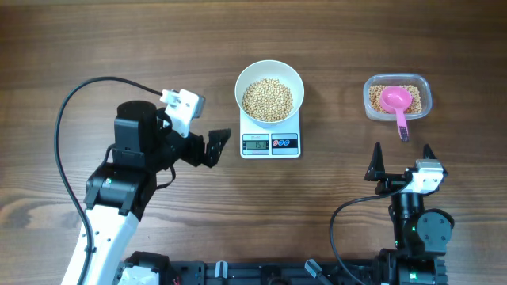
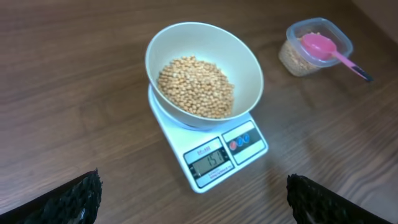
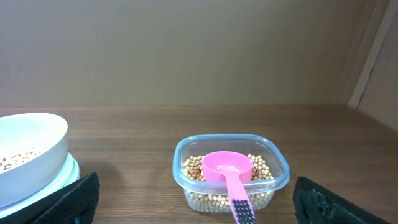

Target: Scoop item into bowl and weigh 150g on scale

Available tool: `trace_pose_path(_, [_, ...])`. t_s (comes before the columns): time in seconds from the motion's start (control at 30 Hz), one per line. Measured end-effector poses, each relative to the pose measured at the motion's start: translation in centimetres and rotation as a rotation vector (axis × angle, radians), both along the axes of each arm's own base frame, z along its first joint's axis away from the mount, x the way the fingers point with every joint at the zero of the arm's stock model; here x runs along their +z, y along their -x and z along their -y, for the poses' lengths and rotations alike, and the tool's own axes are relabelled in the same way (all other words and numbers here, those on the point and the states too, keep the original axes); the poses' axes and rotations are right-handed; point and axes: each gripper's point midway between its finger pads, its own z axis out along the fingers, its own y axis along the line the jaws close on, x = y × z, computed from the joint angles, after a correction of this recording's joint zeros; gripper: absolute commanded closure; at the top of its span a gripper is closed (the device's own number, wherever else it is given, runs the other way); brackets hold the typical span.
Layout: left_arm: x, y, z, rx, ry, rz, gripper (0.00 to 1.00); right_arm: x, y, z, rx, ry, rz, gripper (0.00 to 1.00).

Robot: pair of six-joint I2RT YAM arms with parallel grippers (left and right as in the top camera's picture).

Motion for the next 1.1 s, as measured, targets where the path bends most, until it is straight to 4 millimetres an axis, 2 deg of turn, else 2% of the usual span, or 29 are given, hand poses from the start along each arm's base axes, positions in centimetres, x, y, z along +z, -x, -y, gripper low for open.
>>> trace_pose_path(0.37, [-0.2, -0.3, -0.6, 0.029, -0.026, 0.006, 0.00, 0.0, 0.0, 0.0, 0.000, 0.000, 0.000, 0.00])
trace_pose_path(0.67, [1.4, 0.1, 1.5, -0.078, 0.067, 0.045, 0.00, 0.0, 0.0, 0.0, 0.000, 0.000, 0.000, 0.00])
trace_pose_path(0.87, [2.8, 1.7, 3.8, -0.221, 0.176, 0.047, 0.00, 0.0, 0.0, 0.0, 0.000, 0.000, 0.000, 0.01])
trace_pose_path(1.1, [3.3, 2.5, 4.5, -0.276, 0.216, 0.039, 0.00, 0.0, 0.0, 0.0, 0.000, 0.000, 0.000, 0.00])
